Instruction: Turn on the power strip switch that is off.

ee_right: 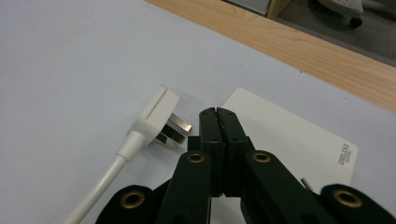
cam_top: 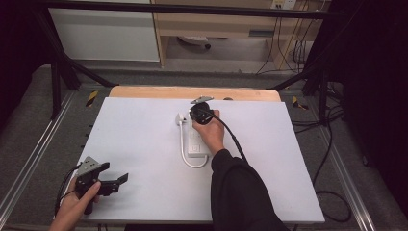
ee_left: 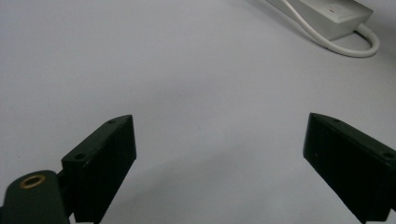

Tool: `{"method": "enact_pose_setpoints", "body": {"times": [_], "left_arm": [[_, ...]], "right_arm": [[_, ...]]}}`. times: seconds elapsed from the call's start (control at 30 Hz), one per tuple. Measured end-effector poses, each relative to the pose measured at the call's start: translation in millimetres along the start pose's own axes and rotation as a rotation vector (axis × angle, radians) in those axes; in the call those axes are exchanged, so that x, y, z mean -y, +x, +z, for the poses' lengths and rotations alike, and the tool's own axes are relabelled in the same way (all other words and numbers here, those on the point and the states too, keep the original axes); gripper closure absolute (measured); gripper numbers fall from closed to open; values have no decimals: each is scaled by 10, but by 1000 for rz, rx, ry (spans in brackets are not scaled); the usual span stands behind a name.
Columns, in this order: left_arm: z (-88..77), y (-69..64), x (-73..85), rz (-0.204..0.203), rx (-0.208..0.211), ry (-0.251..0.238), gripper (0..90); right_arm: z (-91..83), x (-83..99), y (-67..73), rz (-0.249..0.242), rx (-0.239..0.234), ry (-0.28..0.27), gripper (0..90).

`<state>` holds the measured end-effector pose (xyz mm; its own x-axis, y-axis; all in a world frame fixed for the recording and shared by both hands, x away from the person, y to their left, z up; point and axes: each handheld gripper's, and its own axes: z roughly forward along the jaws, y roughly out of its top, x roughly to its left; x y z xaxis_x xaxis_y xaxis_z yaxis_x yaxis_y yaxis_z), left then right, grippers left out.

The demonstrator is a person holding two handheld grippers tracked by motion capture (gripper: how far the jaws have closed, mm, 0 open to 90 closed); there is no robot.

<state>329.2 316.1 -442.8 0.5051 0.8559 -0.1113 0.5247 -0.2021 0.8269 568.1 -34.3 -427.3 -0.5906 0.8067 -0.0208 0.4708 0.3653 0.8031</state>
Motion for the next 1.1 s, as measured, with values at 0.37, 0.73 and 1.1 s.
{"method": "enact_pose_setpoints", "body": {"times": [0.37, 0.73, 1.1], "left_arm": [[1, 1, 1, 0, 1, 0, 95], [2, 1, 1, -1, 0, 2, 95], [0, 1, 2, -1, -2, 2, 95]], "right_arm": [[-45, -28, -17, 22, 0, -25, 869], [-121, -69, -49, 74, -12, -62, 719], [-243, -123, -44, 120, -21, -78, 470]]}}
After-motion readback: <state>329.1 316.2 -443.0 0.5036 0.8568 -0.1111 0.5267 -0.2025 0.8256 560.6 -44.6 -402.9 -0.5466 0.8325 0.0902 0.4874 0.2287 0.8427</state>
